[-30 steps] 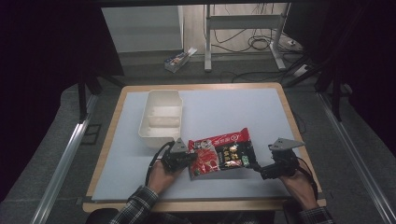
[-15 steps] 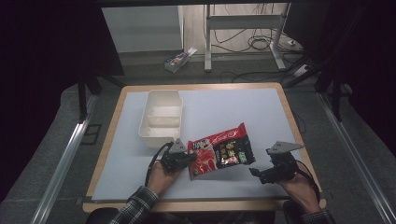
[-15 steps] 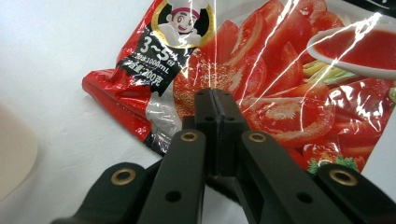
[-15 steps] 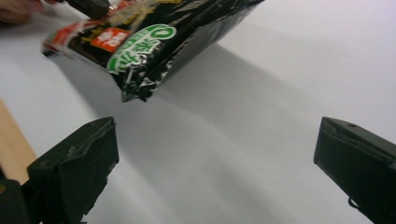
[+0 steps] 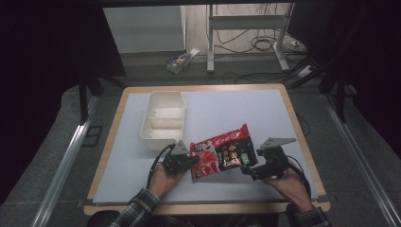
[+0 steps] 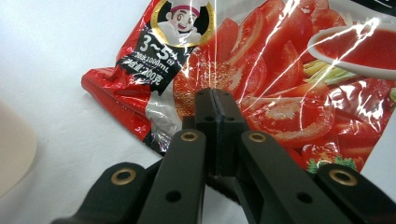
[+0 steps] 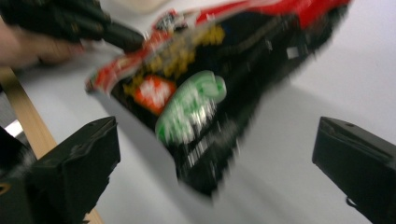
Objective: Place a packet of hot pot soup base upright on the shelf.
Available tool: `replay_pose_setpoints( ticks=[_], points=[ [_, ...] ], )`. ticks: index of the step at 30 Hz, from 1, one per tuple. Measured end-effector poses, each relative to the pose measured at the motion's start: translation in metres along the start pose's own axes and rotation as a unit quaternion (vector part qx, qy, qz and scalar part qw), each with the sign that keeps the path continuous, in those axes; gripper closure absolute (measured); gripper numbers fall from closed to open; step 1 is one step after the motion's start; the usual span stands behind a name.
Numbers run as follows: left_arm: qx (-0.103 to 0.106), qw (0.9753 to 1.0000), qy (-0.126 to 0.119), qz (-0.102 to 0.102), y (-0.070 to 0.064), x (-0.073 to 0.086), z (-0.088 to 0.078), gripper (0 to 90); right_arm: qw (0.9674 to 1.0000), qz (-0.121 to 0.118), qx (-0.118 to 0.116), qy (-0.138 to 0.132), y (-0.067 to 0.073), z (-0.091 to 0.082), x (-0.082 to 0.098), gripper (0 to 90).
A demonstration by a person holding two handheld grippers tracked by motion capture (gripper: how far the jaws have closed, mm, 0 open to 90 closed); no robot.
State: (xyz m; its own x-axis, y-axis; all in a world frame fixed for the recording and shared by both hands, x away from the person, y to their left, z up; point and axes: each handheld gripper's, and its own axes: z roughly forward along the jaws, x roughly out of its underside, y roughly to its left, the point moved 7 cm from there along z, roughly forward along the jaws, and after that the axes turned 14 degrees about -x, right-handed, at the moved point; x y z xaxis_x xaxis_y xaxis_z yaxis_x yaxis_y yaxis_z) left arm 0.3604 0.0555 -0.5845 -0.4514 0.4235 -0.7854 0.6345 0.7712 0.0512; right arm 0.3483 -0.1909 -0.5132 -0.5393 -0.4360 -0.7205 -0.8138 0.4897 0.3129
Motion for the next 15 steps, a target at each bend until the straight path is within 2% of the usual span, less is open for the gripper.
replay_pose_setpoints(
  ticks=[1, 3, 5, 6, 7, 11, 12, 13, 14, 15],
  points=[
    [0.0, 1.0, 0.0, 0.0, 0.0, 0.0, 0.0, 90.0, 0.9998, 0.019, 0.0, -0.005, -0.002, 0.005, -0.007, 4.7],
    [-0.001, 1.0, -0.001, -0.001, 0.0, 0.0, 0.0, 90.0, 0.9994, 0.034, 0.0, -0.002, -0.007, 0.012, -0.012, 7.5],
    [-0.001, 1.0, -0.001, 0.001, 0.0, 0.0, 0.0, 90.0, 0.9986, 0.051, -0.009, 0.004, -0.011, 0.02, -0.014, 11.6],
    [-0.001, 1.0, -0.001, 0.001, 0.0, 0.0, 0.0, 90.0, 0.9986, 0.051, -0.009, 0.004, -0.011, 0.02, -0.014, 11.6],
    [0.0, 1.0, -0.001, 0.001, 0.0, 0.0, 0.0, 90.0, 0.9977, 0.065, -0.016, 0.007, -0.012, 0.027, -0.016, 15.3],
    [0.0, 1.0, 0.001, 0.0, 0.0, 0.0, 0.0, 90.0, 0.9957, 0.083, -0.042, 0.006, -0.009, 0.039, -0.021, 23.3],
    [0.0, 1.0, 0.001, 0.001, 0.0, 0.0, 0.0, 90.0, 0.9957, 0.083, -0.042, 0.006, -0.009, 0.039, -0.021, 23.3],
    [0.0, 1.0, 0.002, 0.001, 0.0, 0.001, 0.0, 90.0, 0.9943, 0.089, -0.059, -0.002, -0.005, 0.044, -0.025, 27.9],
    [0.0, 1.0, 0.002, 0.001, 0.0, 0.001, 0.0, 90.0, 0.9943, 0.089, -0.059, -0.002, -0.005, 0.044, -0.025, 27.9],
    [0.0, 1.0, 0.003, 0.0, 0.0, 0.001, 0.0, 90.0, 0.9947, 0.085, -0.057, -0.01, -0.004, 0.044, -0.029, 34.3]
  ],
)
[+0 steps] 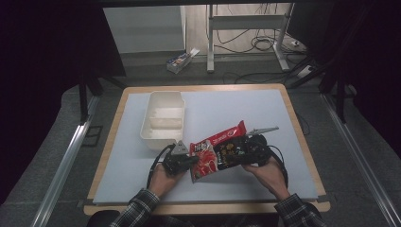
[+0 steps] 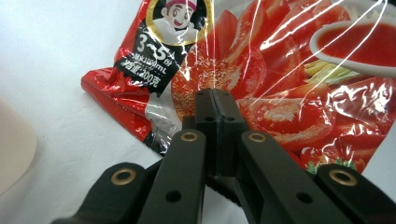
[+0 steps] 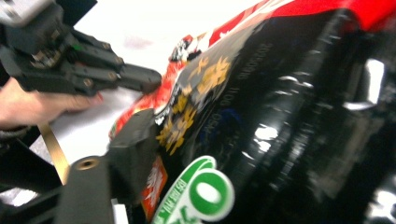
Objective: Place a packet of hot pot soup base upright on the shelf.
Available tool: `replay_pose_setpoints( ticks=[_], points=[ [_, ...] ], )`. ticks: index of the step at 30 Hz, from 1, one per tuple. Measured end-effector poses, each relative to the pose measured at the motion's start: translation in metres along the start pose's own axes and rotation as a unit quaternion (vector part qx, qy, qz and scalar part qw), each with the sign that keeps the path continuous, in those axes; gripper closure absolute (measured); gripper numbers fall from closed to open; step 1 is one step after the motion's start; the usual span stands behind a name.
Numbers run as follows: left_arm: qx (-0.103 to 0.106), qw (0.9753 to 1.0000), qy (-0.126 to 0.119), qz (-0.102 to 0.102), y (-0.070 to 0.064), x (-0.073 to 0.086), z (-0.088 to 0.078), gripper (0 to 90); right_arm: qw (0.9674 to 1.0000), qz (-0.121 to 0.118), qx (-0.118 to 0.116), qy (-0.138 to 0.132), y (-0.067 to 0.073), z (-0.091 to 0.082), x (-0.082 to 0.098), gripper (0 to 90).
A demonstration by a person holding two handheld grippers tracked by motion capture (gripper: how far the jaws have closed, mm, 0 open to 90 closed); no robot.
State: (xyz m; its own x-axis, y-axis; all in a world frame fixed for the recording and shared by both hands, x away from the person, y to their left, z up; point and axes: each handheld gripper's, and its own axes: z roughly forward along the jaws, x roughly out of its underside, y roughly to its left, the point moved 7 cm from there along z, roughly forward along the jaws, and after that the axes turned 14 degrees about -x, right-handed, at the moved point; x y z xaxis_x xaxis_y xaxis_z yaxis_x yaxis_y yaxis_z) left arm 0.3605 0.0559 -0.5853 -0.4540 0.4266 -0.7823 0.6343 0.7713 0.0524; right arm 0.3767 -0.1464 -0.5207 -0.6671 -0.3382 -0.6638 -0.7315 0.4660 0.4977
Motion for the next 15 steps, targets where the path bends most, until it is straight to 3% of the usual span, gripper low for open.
replay_pose_setpoints(
  ticks=[1, 9, 12, 13, 15],
  points=[
    [0.0, 1.0, 0.0, 0.0, 0.0, 0.0, 0.0, 90.0, 1.0, 0.0, 0.0, 0.0, 0.0, 0.0, 0.0, 34.3],
    [0.003, 0.9999, -0.009, -0.004, 0.002, -0.001, -0.002, 89.8, 0.999, 0.021, -0.001, -0.039, 0.001, -0.005, -0.011, 60.6],
    [-0.008, 0.9999, -0.011, 0.008, 0.001, -0.004, -0.005, 88.8, 0.997, 0.041, -0.012, -0.065, 0.001, -0.007, -0.014, 67.1],
    [-0.013, 0.9998, -0.013, 0.011, 0.001, -0.005, -0.007, 87.2, 0.995, 0.057, -0.024, -0.079, 0.002, -0.009, -0.017, 68.8],
    [-0.016, 0.9996, -0.017, 0.013, 0.0, -0.007, -0.01, 85.2, 0.9945, 0.058, -0.026, -0.083, 0.002, -0.01, -0.019, 69.1]
  ],
)
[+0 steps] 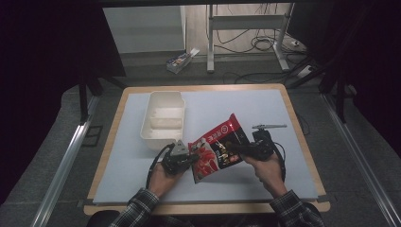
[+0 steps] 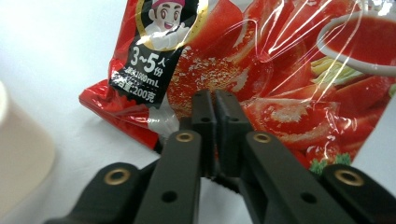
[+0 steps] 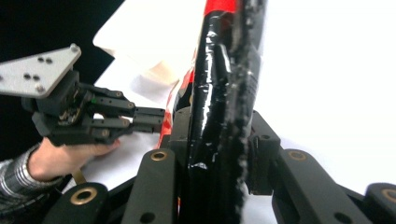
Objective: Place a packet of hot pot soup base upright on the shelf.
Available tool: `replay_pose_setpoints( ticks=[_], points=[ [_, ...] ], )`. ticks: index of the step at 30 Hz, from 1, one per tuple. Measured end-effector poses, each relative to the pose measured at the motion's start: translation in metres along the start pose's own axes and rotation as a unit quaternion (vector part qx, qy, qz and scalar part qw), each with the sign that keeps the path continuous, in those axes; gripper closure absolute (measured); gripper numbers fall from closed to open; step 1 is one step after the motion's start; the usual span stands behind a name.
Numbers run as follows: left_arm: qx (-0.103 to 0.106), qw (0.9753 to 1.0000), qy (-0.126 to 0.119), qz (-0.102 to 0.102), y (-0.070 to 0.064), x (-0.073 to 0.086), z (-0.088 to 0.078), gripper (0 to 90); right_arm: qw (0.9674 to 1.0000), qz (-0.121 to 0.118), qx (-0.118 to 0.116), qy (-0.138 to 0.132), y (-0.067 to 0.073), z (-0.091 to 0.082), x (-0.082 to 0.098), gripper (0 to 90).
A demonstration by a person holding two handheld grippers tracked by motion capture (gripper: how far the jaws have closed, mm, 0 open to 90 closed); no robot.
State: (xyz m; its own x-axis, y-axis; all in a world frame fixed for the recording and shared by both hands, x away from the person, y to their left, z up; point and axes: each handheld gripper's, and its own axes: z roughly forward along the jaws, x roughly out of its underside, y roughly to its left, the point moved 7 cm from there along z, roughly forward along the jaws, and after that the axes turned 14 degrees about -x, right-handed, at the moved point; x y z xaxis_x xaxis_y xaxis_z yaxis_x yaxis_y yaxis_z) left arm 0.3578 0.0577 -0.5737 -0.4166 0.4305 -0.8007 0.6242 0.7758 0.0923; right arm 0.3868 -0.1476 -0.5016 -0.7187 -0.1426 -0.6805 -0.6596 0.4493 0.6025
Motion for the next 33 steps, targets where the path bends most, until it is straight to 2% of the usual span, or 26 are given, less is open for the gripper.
replay_pose_setpoints(
  ticks=[2, 6, 7, 10, 11, 12, 13, 14, 18, 22, 26, 33],
  points=[
    [0.001, 1.0, -0.007, -0.004, -0.001, -0.002, -0.003, 79.5, 0.9999, 0.004, -0.006, -0.012, 0.003, -0.002, -0.006, 69.4],
    [0.005, 0.9996, -0.022, -0.017, -0.002, -0.006, -0.011, 65.4, 0.9998, -0.005, -0.006, -0.018, 0.009, -0.005, -0.015, 69.3],
    [0.005, 0.9995, -0.024, -0.019, -0.003, -0.008, -0.014, 65.4, 0.9998, -0.009, -0.004, -0.017, 0.01, -0.006, -0.017, 69.2],
    [0.005, 0.9996, -0.027, -0.012, -0.005, -0.009, -0.019, 54.2, 0.9994, -0.029, 0.004, -0.015, 0.017, -0.009, -0.027, 69.0],
    [0.001, 0.9997, -0.024, 0.001, -0.006, -0.009, -0.021, 47.7, 0.9991, -0.04, 0.006, -0.013, 0.021, -0.01, -0.032, 68.9],
    [0.0, 0.9997, -0.025, 0.005, -0.008, -0.009, -0.023, 44.8, 0.999, -0.042, 0.007, -0.011, 0.022, -0.011, -0.034, 68.9],
    [0.0, 0.9997, -0.025, 0.005, -0.008, -0.009, -0.023, 40.9, 0.999, -0.042, 0.007, -0.011, 0.022, -0.011, -0.034, 68.9],
    [0.001, 0.9997, -0.023, 0.009, -0.01, -0.009, -0.024, 40.9, 0.9988, -0.048, 0.009, -0.009, 0.025, -0.012, -0.037, 68.8],
    [0.001, 0.9995, -0.027, 0.017, -0.015, -0.008, -0.029, 28.0, 0.997, -0.076, 0.016, -0.002, 0.031, -0.016, -0.05, 68.5],
    [-0.003, 0.9995, -0.025, 0.017, -0.016, -0.005, -0.035, 17.9, 0.9962, -0.085, 0.018, -0.001, 0.033, -0.018, -0.057, 68.3],
    [-0.001, 0.9998, -0.015, 0.008, -0.016, 0.001, -0.04, 12.4, 0.9956, -0.092, 0.018, 0.0, 0.032, -0.019, -0.067, 68.0],
    [-0.004, 0.9999, -0.013, -0.008, -0.012, 0.01, -0.053, 9.6, 0.9941, -0.107, 0.014, -0.001, 0.033, -0.018, -0.085, 67.7]
  ],
)
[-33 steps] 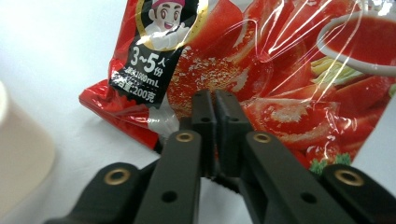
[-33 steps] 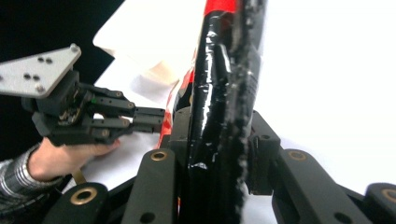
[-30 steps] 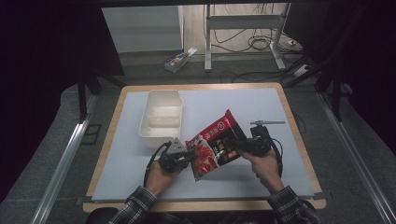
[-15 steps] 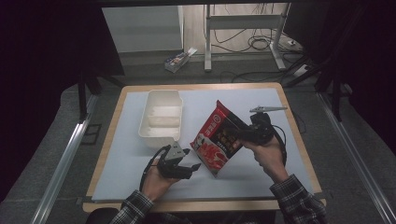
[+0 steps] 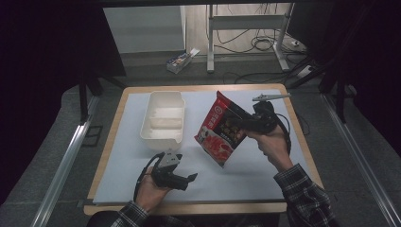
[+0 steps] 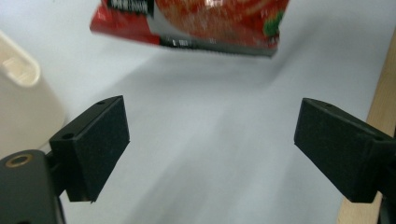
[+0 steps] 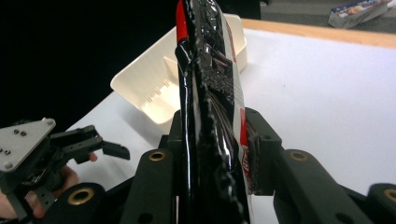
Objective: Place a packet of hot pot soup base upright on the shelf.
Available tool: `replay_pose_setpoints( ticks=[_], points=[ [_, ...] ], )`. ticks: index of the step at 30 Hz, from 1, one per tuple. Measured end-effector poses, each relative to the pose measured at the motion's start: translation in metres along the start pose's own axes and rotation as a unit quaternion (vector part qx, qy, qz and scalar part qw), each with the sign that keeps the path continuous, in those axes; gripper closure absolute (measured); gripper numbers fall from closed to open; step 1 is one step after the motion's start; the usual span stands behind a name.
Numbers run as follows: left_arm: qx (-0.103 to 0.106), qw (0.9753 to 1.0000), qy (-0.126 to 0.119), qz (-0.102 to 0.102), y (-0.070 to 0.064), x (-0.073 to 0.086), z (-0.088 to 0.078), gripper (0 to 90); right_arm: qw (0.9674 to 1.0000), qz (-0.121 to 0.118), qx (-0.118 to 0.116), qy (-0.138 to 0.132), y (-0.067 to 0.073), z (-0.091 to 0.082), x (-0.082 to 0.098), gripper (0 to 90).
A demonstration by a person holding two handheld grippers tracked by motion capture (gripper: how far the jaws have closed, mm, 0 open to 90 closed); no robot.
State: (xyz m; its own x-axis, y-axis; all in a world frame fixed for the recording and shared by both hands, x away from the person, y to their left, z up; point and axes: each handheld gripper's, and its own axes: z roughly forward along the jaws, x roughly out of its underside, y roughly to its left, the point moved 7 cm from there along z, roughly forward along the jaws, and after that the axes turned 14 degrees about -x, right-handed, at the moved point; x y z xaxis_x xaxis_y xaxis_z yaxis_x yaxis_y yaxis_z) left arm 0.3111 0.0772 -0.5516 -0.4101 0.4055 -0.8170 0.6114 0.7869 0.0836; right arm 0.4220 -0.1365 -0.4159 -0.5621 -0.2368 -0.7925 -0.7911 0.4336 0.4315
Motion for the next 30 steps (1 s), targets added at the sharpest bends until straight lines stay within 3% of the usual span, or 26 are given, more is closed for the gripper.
replay_pose_setpoints(
  ticks=[16, 30],
  points=[
    [-0.024, 0.9995, 0.013, -0.014, 0.01, 0.019, -0.02, 5.6, 0.9995, -0.031, -0.001, 0.006, 0.002, 0.019, -0.044, 67.6],
    [-0.051, 0.9983, 0.028, 0.002, 0.015, 0.03, -0.025, 3.0, 0.9987, -0.051, -0.004, 0.01, 0.006, 0.046, -0.078, 67.5]
  ],
)
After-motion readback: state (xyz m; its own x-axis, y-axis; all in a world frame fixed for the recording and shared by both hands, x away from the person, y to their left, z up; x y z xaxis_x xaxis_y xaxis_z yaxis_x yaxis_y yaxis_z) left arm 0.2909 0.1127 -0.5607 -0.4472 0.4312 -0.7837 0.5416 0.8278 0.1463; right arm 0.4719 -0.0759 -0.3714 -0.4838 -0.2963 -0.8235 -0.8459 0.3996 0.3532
